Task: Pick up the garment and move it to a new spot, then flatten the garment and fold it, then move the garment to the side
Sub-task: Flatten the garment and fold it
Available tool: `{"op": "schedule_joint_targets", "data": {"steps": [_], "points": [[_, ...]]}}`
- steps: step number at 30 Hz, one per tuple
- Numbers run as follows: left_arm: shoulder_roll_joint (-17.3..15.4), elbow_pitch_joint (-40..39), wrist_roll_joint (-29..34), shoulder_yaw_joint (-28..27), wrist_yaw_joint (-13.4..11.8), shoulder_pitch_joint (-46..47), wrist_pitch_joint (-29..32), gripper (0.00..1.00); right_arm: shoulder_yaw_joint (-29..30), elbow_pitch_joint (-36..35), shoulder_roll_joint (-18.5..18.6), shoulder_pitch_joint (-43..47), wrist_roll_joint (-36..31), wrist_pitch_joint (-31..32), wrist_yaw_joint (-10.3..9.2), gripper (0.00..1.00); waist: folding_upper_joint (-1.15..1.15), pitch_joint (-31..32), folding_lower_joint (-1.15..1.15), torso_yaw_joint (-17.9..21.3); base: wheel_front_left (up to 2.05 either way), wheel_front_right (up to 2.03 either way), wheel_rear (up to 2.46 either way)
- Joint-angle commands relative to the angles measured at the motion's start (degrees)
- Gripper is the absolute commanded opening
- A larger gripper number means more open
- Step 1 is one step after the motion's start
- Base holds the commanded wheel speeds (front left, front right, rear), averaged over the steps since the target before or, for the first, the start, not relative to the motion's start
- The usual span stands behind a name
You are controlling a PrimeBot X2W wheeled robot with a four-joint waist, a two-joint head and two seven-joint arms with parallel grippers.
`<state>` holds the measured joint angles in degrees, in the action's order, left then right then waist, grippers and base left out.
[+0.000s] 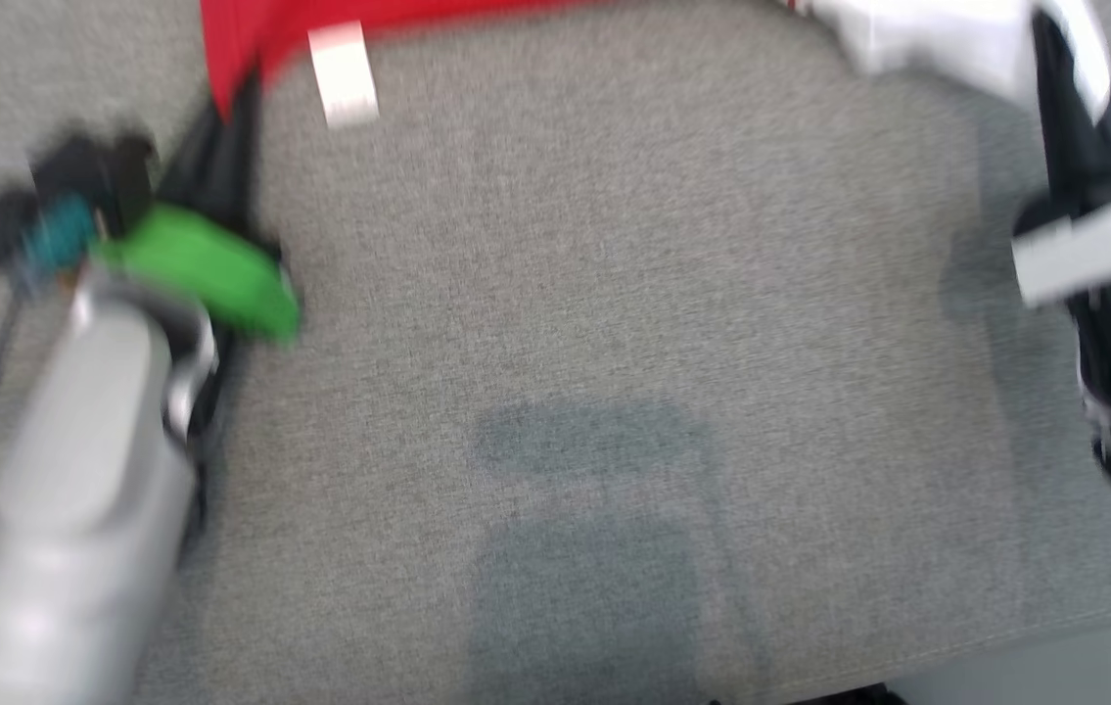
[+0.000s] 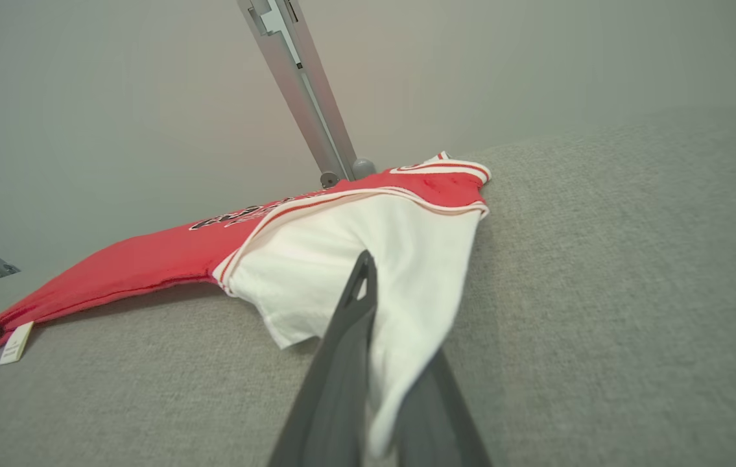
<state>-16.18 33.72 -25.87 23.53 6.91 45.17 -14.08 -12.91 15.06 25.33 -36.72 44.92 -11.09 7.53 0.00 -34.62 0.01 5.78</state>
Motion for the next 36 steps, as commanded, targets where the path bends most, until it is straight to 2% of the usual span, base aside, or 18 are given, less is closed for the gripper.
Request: {"op": "schedule_joint_targets", "data": {"steps": [1,3,6,10,14,17,20,23,29,36], "points": [[-0.97,-0.34,-1.39,0.72,-1.26,-10.79,1.58,0.0,1.35,-1.24,0.47,5.69,0.31,0.09,-0.08,0.0,0.0,23.37,-0.01,-0.26,0.0,0.0,0.0],[-1.93,-6.85,-2.89,0.22,-3.7,-19.94,3.62,0.0,2.75,-3.88,0.5,13.64,-0.43,1.36,-0.09,0.0,0.0,27.54,-0.01,0.09,0.0,0.0,0.0],[-3.66,-19.49,-5.16,-0.83,-9.1,-34.16,6.69,0.0,5.0,-9.17,-0.71,25.02,-1.35,3.53,-0.09,0.0,0.0,30.99,-0.01,0.85,0.0,0.0,0.0],[-3.89,-36.17,-7.06,-0.9,-16.86,-52.4,10.31,0.0,9.87,-15.01,-4.66,39.84,-1.91,5.09,-0.09,0.0,0.0,32.56,-0.01,0.96,0.0,0.0,0.0],[-3.08,-46.7,-8.98,-0.1,-21.17,-62.72,12.67,0.0,14.96,-20.29,-9.55,50.12,-1.63,6.38,-0.08,0.0,0.0,31.33,-0.01,0.16,0.0,0.0,0.0],[-2.74,-49.65,-10.1,0.4,-22.11,-64.79,14.21,0.0,17.54,-22.2,-12.62,52.83,-1.75,7.69,-0.08,0.0,0.0,29.84,-0.01,-0.06,0.0,0.0,0.0],[-3.02,-50.27,-10.79,0.19,-22.49,-63.55,15.9,0.0,18.5,-22.75,-14.32,50.98,-2.22,9.26,-0.08,0.0,0.0,28.2,-0.01,0.09,0.0,0.0,0.0],[-3.64,-50.23,-10.5,-0.06,-22.69,-60.51,17.88,0.0,18.58,-21.42,-14.46,47.91,-2.92,11.11,-0.08,0.0,0.0,25.83,-0.01,0.04,0.0,0.0,0.0],[-3.12,-48.2,-11.28,1.58,-20.97,-53.86,22.16,0.0,16.88,-18.82,-13.12,40.88,-3.99,13.53,-0.05,0.0,0.0,20.87,-0.01,-1.01,0.0,0.0,0.0],[-2.91,-46.73,-11.64,2.51,-20.61,-49.2,25.6,0.0,15.35,-18.51,-10.57,35.56,-4.18,17.03,-0.04,0.0,0.0,18.46,-0.01,-1.71,0.0,0.0,0.0]]}}
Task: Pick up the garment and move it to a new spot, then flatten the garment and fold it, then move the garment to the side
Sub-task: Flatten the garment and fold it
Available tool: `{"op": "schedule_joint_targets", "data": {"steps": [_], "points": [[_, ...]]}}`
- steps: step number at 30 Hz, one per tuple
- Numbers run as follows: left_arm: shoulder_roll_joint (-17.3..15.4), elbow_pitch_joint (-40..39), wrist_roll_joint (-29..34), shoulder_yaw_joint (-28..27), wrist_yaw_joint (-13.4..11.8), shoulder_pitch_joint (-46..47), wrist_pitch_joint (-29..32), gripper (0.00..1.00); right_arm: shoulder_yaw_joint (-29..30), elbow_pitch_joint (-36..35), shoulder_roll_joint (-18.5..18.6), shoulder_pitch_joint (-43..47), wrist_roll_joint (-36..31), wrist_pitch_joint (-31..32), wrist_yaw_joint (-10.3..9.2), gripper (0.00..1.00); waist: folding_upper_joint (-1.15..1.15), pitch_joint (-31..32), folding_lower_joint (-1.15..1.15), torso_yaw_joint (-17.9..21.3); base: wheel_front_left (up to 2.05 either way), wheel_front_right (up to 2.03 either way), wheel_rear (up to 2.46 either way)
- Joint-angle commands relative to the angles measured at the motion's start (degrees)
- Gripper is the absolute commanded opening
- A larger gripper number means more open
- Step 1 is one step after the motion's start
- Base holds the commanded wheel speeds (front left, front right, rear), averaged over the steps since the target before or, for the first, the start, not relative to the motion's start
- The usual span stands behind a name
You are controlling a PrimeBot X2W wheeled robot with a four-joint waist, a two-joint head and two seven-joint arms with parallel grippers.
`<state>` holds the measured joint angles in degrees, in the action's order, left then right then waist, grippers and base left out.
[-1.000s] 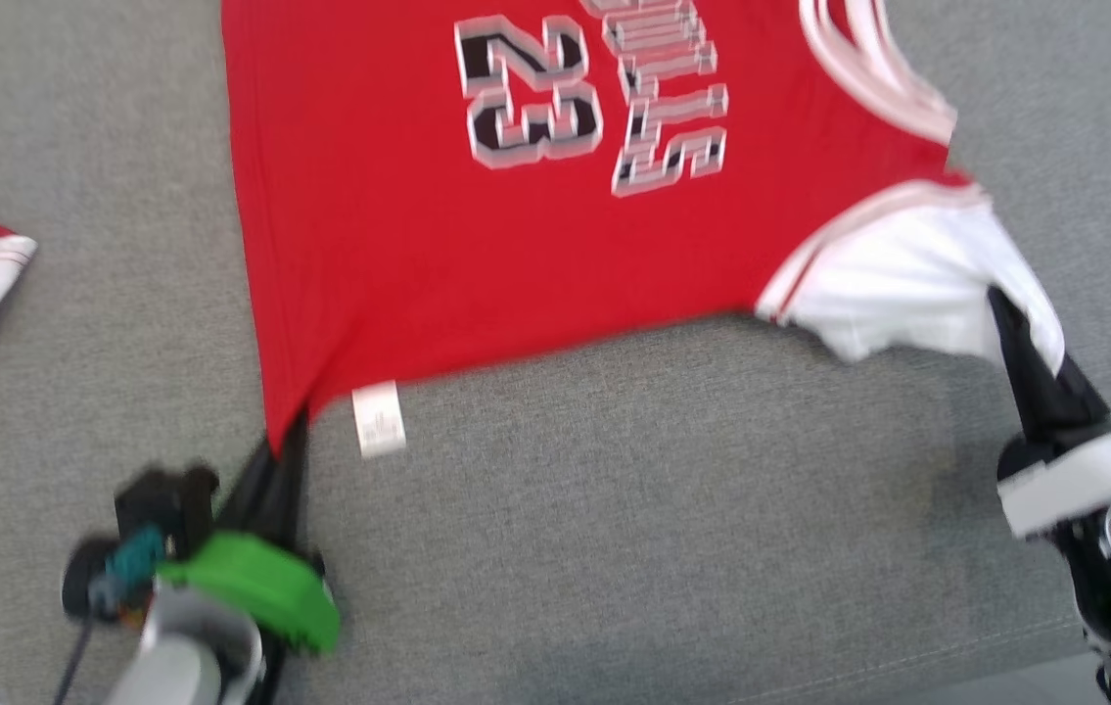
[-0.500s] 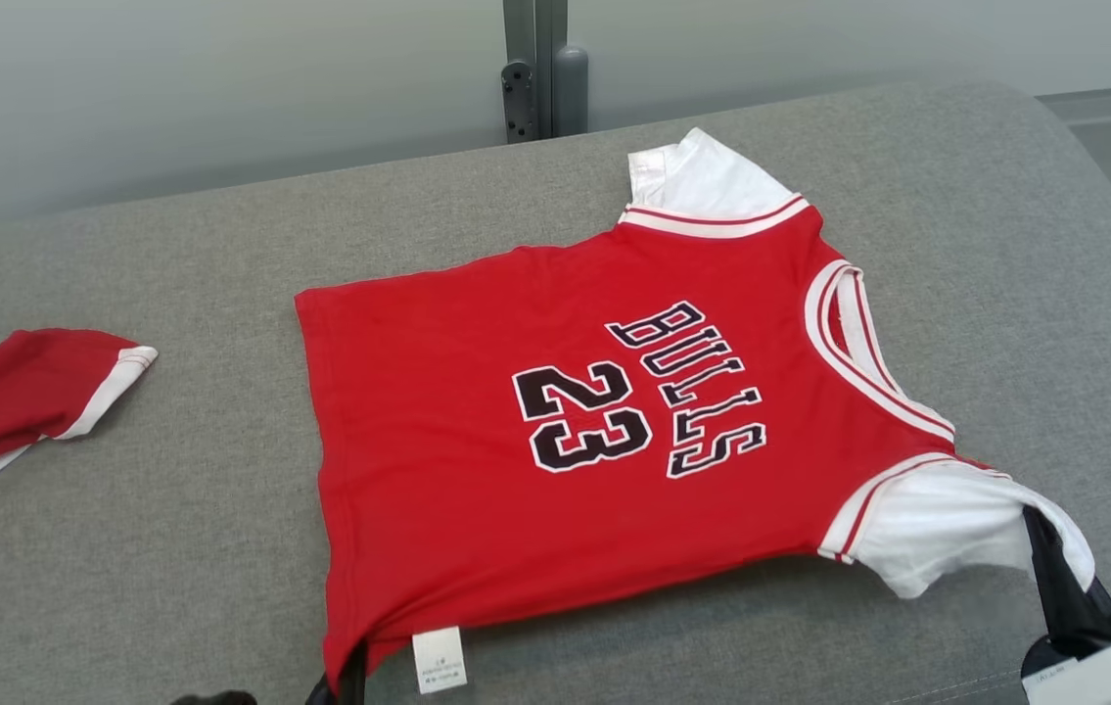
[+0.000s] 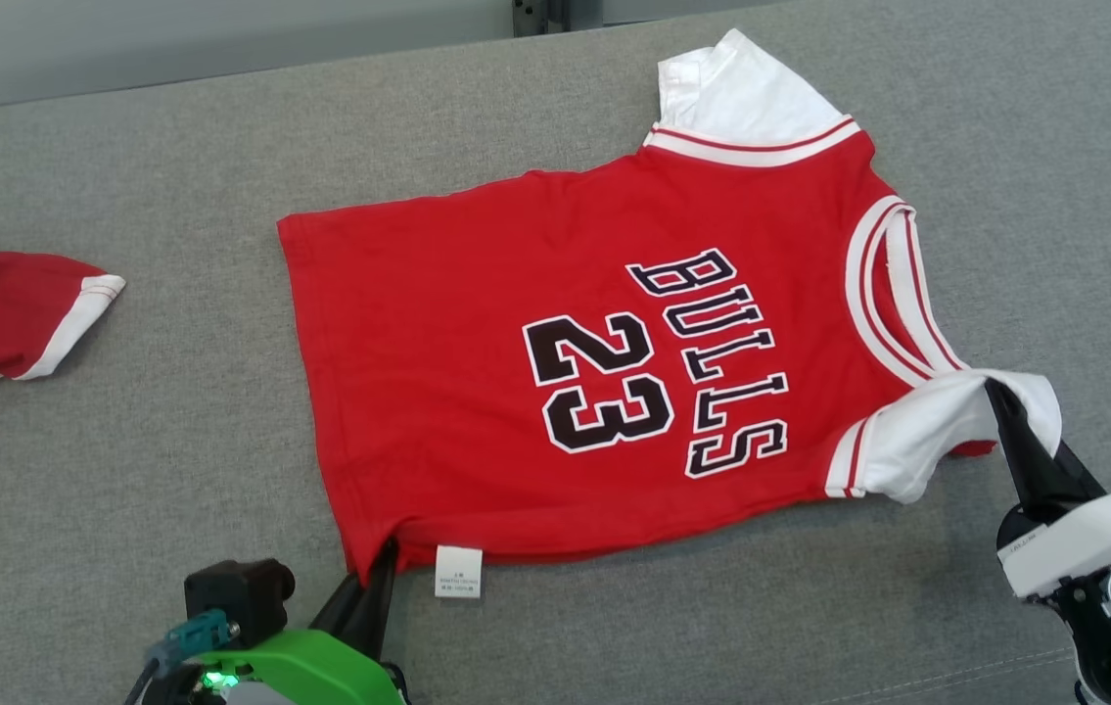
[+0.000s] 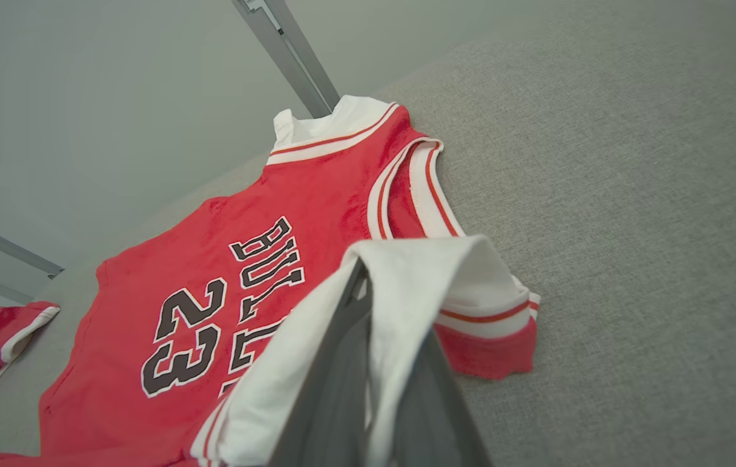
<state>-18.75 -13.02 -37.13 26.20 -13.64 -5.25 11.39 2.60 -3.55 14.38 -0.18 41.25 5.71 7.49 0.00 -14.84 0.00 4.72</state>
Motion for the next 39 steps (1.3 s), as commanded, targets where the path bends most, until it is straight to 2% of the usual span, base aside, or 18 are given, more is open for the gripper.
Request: {"op": "schedule_joint_targets", "data": {"steps": [1,14,22,23,24,25,32,39], "points": [[-0.61,0.07,-0.25,-0.29,-0.33,1.86,0.8,0.0,-0.61,0.32,0.78,-2.08,-0.94,0.94,0.0,0.0,0.0,-1.51,0.0,-0.66,0.0,0.0,0.0],[-2.33,-1.13,-1.62,-0.99,-0.73,9.52,8.79,0.0,-3.65,6.08,3.26,-12.75,-3.64,4.86,0.0,0.0,0.0,-2.86,0.0,-1.38,0.0,0.0,0.0],[-2.93,1.16,-1.47,-0.45,-0.67,13.77,12.26,0.0,-5.25,9.26,4.45,-17.28,-4.93,7.34,0.0,0.0,0.0,-4.17,0.0,-1.06,0.0,0.0,0.0],[-2.75,1.57,-1.68,-0.62,-1.02,14.05,12.63,0.15,-5.37,9.79,4.59,-17.71,-5.4,7.48,0.0,0.28,0.0,-4.3,0.0,-0.98,0.0,0.0,0.0],[-2.71,1.87,-1.8,-0.73,-1.17,14.24,12.77,0.47,-5.66,10.1,4.81,-18.2,-5.88,7.33,0.0,1.0,0.0,-4.46,0.0,-0.88,0.0,0.0,0.0],[-2.5,2.02,-1.96,-1.11,-1.66,14.51,12.83,1.0,-5.55,10.57,4.85,-18.71,-6.27,7.12,0.0,1.0,0.0,-4.62,0.0,-0.8,0.0,0.0,0.0],[-3.09,1.57,-0.65,-4.12,-4.2,15.81,10.76,1.0,-4.23,10.69,6.02,-21.22,-6.99,5.4,0.0,1.0,0.0,-5.07,0.0,-0.67,0.0,0.0,0.0],[-3.42,-0.47,0.63,-4.02,-5.19,12.78,8.6,1.0,-3.0,6.69,8.38,-16.54,-7.97,5.74,0.0,1.0,0.0,-3.26,0.0,-1.08,0.0,0.0,0.0]]}}
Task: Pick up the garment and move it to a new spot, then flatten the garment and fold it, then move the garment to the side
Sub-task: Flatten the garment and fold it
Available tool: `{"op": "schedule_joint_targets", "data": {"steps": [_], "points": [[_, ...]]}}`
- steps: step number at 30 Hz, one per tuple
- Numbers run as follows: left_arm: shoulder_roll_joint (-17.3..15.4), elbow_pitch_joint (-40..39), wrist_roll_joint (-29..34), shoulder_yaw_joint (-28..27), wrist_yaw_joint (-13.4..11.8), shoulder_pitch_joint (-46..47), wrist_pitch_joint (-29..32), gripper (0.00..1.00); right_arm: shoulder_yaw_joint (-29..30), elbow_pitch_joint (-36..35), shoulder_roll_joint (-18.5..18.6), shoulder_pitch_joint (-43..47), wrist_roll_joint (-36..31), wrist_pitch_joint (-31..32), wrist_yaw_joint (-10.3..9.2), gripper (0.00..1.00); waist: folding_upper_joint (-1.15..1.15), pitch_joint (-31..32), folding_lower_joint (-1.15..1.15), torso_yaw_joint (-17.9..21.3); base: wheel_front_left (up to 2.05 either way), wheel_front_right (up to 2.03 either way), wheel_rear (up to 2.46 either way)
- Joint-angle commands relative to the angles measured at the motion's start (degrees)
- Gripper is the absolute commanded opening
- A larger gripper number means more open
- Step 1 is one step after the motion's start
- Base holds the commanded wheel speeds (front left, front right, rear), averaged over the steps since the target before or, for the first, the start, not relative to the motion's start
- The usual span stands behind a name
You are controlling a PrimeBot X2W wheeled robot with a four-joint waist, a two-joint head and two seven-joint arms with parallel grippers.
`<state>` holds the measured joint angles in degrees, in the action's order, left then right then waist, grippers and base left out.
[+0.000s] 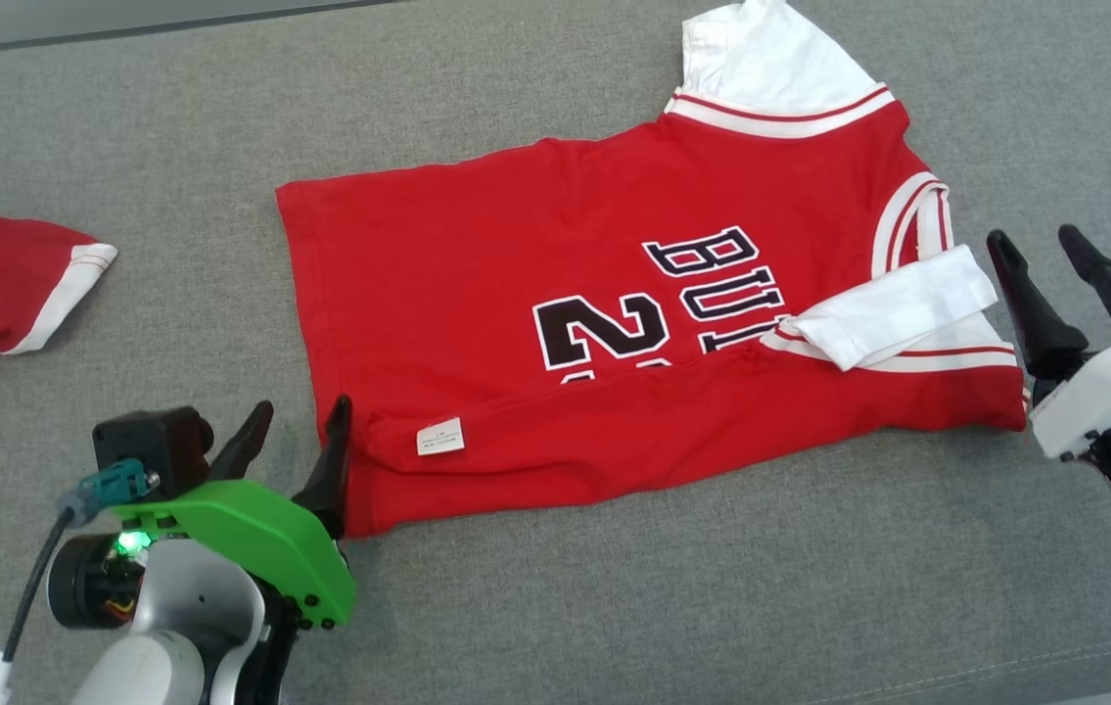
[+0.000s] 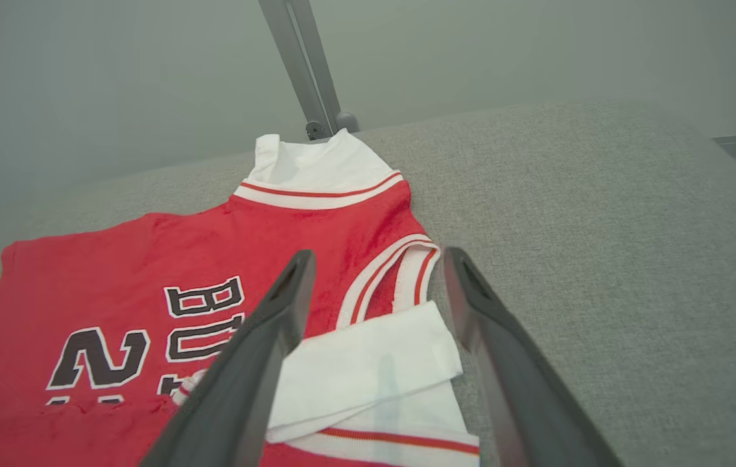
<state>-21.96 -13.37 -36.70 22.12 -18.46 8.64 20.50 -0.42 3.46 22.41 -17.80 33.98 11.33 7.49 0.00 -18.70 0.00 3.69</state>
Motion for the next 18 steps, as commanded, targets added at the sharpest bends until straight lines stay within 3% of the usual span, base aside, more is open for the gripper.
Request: {"op": "schedule_joint_targets", "data": {"steps": [1,8,18], "points": [[-0.2,-0.49,0.27,0.29,-0.35,-1.95,-0.55,1.0,0.02,-0.91,0.84,1.86,-1.47,0.32,0.0,1.0,0.0,0.96,0.0,0.02,0.0,0.0,0.0],[-0.89,-1.25,-0.61,3.71,0.27,-8.62,0.71,1.0,-0.73,-4.33,4.99,9.13,-8.05,6.42,0.0,1.0,0.0,2.72,0.0,0.24,0.0,0.0,0.0],[-1.04,1.59,0.43,4.91,0.26,-5.58,2.58,1.0,1.69,-5.69,7.39,10.97,-9.26,16.04,-0.01,1.0,0.0,-3.08,0.0,-0.35,0.0,0.0,0.0]]}}
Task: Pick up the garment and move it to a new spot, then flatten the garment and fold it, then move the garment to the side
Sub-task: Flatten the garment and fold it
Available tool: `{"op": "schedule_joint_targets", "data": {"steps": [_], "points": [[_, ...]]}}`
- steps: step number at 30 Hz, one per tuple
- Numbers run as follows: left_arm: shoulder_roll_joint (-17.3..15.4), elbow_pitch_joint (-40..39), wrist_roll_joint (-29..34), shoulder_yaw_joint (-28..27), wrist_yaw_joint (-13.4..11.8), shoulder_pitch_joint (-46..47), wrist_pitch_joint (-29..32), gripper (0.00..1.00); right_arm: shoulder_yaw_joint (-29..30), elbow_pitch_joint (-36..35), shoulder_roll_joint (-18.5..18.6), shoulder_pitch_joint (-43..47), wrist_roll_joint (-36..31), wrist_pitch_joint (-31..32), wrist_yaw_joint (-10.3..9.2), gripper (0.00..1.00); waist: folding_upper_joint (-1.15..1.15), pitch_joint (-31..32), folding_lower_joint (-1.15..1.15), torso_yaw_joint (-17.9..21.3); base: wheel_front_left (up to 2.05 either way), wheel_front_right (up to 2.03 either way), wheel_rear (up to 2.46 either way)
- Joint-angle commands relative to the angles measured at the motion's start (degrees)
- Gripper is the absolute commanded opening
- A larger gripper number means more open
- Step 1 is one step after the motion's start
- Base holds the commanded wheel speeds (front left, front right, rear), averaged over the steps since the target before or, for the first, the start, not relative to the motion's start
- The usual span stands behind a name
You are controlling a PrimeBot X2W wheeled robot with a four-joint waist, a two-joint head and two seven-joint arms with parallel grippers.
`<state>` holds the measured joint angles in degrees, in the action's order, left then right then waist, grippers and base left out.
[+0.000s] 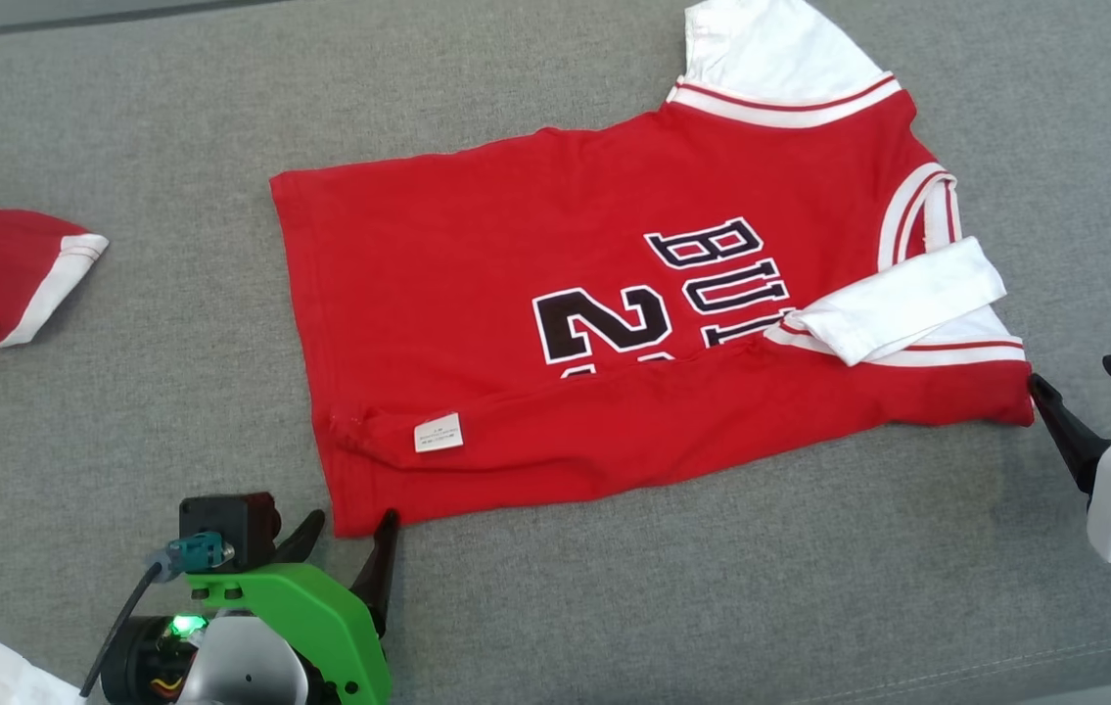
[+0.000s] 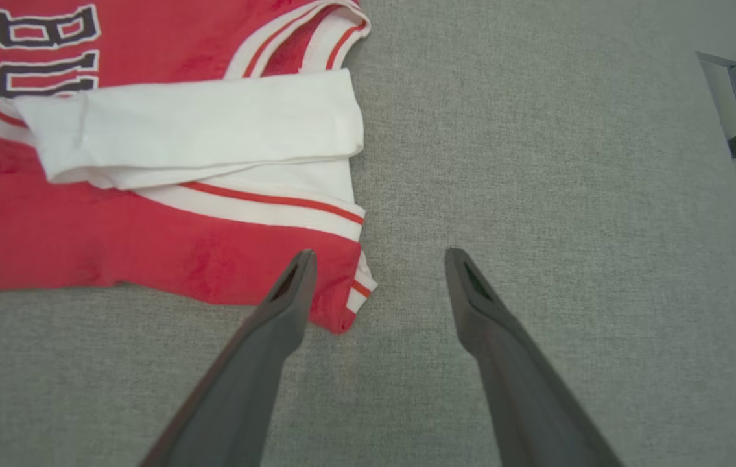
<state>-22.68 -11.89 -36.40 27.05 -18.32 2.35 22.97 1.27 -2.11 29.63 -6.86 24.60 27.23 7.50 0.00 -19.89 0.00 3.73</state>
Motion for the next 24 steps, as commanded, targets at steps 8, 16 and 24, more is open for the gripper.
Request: {"op": "schedule_joint_targets", "data": {"steps": [8,16,24], "points": [[-0.37,1.65,-0.1,0.54,0.57,1.46,0.79,1.0,-1.41,0.66,0.67,-0.62,3.14,3.59,-0.02,1.0,0.0,-4.34,0.0,-1.31,0.0,0.0,0.0],[0.11,2.47,-1.37,1.68,2.15,1.83,1.22,0.0,-4.34,0.7,1.47,-0.35,8.72,7.19,0.0,0.03,0.0,-5.12,0.0,-1.53,0.0,0.0,0.0],[-1.99,-1.84,-5.08,-1.09,3.74,1.34,2.3,0.0,-1.83,0.42,3.87,-3.88,16.7,9.17,-0.01,0.0,0.0,-3.58,0.0,-1.3,0.0,0.0,0.0]]}}
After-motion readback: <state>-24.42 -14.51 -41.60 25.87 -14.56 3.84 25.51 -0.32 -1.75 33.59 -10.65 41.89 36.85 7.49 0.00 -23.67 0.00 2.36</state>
